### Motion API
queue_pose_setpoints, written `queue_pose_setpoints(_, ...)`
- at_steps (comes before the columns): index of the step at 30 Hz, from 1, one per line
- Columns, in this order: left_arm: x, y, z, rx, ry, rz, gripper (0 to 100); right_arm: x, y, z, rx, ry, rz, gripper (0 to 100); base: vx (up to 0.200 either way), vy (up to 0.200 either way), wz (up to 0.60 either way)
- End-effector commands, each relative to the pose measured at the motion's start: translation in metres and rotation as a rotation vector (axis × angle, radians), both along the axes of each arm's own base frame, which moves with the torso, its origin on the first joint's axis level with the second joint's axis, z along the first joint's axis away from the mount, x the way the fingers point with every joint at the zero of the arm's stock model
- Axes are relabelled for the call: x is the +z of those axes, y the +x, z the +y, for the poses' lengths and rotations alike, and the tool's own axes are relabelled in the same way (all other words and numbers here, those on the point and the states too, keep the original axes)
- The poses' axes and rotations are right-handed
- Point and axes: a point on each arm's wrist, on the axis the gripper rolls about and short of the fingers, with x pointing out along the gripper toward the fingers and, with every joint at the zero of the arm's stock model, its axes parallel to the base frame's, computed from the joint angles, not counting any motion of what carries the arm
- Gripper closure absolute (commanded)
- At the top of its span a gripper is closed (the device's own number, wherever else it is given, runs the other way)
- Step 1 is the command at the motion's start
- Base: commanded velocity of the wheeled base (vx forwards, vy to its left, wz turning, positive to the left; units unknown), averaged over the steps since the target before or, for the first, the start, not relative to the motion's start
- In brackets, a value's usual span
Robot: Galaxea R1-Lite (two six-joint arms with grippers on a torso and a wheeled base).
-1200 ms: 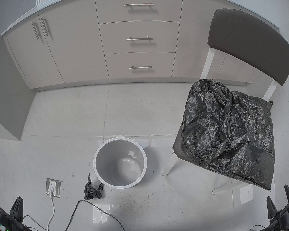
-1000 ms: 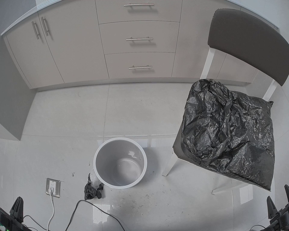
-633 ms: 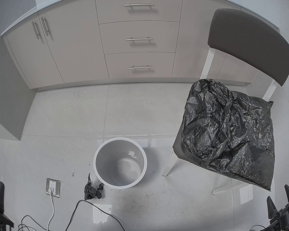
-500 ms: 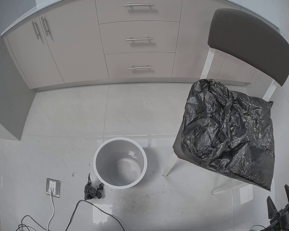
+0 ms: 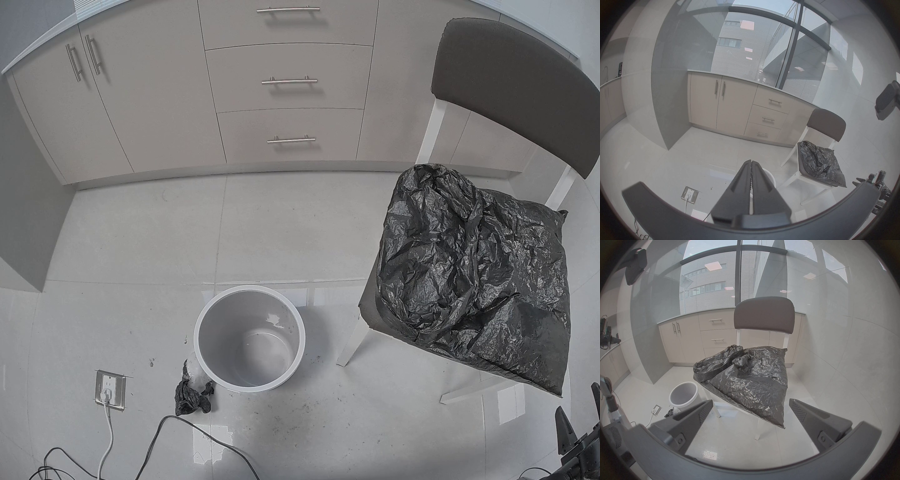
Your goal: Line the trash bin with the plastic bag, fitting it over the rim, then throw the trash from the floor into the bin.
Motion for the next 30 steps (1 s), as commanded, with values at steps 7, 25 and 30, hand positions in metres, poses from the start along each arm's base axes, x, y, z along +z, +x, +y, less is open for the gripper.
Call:
queue_pose_setpoints(7,0.009,0.006,0.0,-0.034,-0.001,0.014,100,0.244,-0.001,-0.002,0.025,0.211,-0.269,0,0.0,0.0,0.0)
queue_pose_setpoints(25,0.006,0.046,-0.004,0.021,0.034,0.241,100,0.226,0.227,0.107,0.114,0.339,0.19,0,0.0,0.0,0.0)
queue_pose_setpoints(30,0.0,0.051,-0.004,0.018,0.038,0.276,100,0.193,0.244,0.153,0.123,0.437,0.32,0,0.0,0.0,0.0)
